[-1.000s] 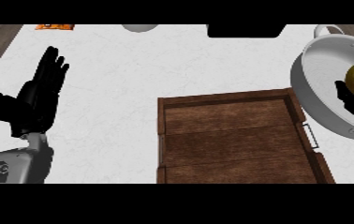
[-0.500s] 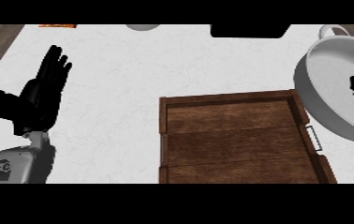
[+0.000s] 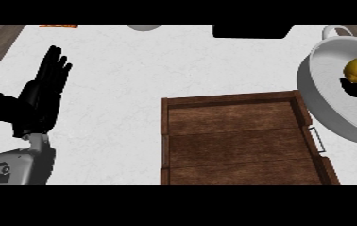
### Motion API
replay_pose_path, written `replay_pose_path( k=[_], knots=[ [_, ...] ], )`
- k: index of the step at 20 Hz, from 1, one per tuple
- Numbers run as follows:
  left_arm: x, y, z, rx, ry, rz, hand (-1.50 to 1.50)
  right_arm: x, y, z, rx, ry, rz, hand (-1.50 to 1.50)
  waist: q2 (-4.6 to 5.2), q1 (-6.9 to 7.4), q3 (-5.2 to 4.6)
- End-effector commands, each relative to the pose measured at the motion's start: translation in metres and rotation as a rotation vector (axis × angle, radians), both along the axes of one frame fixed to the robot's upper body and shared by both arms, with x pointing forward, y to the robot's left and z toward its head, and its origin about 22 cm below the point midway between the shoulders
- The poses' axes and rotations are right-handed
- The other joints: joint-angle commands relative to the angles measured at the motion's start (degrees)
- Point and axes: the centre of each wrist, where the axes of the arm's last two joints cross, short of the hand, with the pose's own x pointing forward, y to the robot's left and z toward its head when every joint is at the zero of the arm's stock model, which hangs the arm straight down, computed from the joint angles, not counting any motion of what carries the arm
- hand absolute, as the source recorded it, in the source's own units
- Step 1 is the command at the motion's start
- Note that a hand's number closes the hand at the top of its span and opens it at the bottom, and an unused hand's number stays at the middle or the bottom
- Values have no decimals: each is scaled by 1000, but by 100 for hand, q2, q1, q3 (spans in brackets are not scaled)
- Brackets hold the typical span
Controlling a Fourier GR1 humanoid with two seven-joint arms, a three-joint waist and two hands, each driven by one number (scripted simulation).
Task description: Pick the lemon from the tray and place it in the pot
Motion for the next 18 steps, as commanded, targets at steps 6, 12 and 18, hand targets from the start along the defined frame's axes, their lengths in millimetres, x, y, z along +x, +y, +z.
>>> replay_pose_path(
  k=[6,12,18],
  knots=[
    [-5,-2,-1,-7,1,-20,0,13,-23,-28,318,22,151,-150,14,48,8],
    [10,-19,-7,0,14,19,0,23,-6,-34,556,-253,233,-150,-2,-110,4],
    [7,-1,6,14,2,9,0,-11,-73,-9,667,-368,212,-150,-9,-78,2]
  ],
)
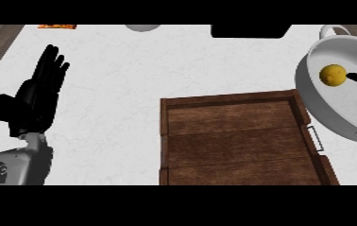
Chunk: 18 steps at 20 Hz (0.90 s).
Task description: Pick the lemon from the tray and place it in the pot
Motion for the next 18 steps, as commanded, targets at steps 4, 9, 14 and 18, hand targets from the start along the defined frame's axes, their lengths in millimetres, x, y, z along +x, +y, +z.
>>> replay_pose_path(
  k=[4,9,14,18],
  knots=[
    [6,2,-3,4,3,14,0,-53,-64,13,95,-71,-6,-150,-6,-43,-2],
    [-4,-14,0,-4,-3,-27,0,-73,-85,19,103,-58,-8,-150,3,28,2],
    [6,-8,3,8,-7,2,0,-115,-116,32,103,-53,38,-150,4,-8,4],
    [6,10,0,-2,-16,19,0,-137,-123,18,93,-46,44,-150,4,-16,5]
  ],
)
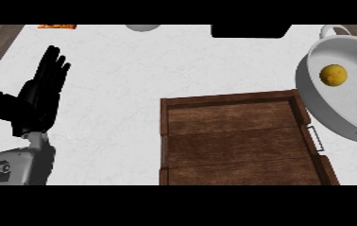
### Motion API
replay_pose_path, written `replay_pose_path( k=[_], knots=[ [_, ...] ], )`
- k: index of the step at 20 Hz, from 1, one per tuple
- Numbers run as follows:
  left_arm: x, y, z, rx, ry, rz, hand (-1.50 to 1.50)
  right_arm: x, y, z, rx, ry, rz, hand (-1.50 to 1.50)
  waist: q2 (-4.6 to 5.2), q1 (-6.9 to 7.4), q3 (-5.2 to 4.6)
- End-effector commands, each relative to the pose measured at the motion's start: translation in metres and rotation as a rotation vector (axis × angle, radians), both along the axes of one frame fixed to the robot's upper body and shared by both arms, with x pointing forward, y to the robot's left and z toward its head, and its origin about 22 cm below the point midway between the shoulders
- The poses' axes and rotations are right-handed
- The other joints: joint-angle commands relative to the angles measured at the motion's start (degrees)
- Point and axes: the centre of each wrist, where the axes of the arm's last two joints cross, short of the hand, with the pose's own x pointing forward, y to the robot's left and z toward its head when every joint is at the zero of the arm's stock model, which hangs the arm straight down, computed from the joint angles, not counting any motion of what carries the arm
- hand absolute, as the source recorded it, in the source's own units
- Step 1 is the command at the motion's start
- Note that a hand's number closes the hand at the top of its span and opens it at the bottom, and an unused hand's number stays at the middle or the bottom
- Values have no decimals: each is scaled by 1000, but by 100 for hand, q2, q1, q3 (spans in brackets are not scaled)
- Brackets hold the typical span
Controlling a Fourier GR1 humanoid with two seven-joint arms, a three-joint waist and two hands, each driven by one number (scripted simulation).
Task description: Pick the lemon from the tray and place it in the pot
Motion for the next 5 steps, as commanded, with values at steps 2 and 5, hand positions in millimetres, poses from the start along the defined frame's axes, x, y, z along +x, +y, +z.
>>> replay_pose_path(
  k=[2,5],
  knots=[
    [1,7,-3,4,-2,-13,0,-21,-16,12,-3,-1,-2,-150,8,23,5],
    [-7,-10,-10,7,1,1,0,-46,-22,-3,2,27,4,-150,1,12,8]
  ],
)
